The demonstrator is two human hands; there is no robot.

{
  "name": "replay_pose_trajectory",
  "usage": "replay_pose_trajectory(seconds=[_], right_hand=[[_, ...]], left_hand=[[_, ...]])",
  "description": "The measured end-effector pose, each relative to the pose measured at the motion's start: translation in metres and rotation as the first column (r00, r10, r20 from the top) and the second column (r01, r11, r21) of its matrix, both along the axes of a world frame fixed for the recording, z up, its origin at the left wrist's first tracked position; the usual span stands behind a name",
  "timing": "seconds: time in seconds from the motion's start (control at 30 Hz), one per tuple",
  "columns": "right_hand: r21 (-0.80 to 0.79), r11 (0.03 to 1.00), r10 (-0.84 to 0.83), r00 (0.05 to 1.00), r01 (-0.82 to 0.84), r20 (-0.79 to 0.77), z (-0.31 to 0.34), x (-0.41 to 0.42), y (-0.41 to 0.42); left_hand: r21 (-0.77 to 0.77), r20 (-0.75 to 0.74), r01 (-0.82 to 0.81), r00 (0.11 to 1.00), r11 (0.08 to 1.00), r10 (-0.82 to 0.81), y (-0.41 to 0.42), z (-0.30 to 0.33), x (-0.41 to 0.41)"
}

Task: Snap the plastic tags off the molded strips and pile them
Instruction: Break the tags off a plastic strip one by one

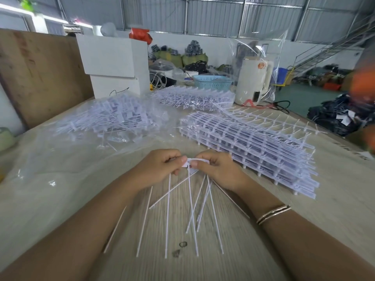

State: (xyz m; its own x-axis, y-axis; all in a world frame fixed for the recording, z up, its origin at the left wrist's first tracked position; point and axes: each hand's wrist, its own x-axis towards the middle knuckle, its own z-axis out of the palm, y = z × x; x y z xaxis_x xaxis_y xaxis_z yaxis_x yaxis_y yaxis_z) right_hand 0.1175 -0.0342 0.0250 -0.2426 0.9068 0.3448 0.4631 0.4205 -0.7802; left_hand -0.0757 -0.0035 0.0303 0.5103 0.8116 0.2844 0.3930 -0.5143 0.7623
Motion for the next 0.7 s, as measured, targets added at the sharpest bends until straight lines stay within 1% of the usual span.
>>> replay_pose_trajectory(seconds=[0.17,0.23,0.33,0.4,0.5,0.6,0.7], right_hand=[[0.087,0.995,-0.043,0.989,0.056,-0.140,-0.002,-0.007,0.001],[0.075,0.994,-0.055,0.973,0.074,-0.225,-0.001,-0.010,0.001],[0.047,0.998,-0.027,0.943,0.045,-0.333,0.000,-0.013,-0.001],[0.059,0.998,0.006,0.914,0.019,-0.405,0.001,-0.014,-0.003],[0.077,0.997,0.051,0.839,-0.011,-0.542,0.004,-0.018,-0.006],[0.052,0.998,0.061,0.800,-0.038,-0.596,0.005,-0.019,-0.006],[0.040,0.990,0.131,0.765,-0.136,-0.630,0.006,-0.017,-0.005]], left_hand=[[-0.069,0.152,0.037,0.988,0.997,-0.026,0.002,0.000,0.001],[-0.091,0.227,0.054,0.973,0.994,-0.032,0.001,0.000,0.001],[-0.122,0.306,0.089,0.951,0.988,-0.048,-0.003,0.002,0.005],[-0.138,0.332,0.088,0.942,0.987,-0.037,-0.006,0.003,0.007],[-0.149,0.372,0.102,0.928,0.984,-0.040,-0.009,0.005,0.010],[-0.166,0.384,0.110,0.922,0.980,-0.039,-0.008,0.003,0.012],[-0.192,0.388,0.134,0.920,0.972,-0.050,-0.005,-0.001,0.012]])
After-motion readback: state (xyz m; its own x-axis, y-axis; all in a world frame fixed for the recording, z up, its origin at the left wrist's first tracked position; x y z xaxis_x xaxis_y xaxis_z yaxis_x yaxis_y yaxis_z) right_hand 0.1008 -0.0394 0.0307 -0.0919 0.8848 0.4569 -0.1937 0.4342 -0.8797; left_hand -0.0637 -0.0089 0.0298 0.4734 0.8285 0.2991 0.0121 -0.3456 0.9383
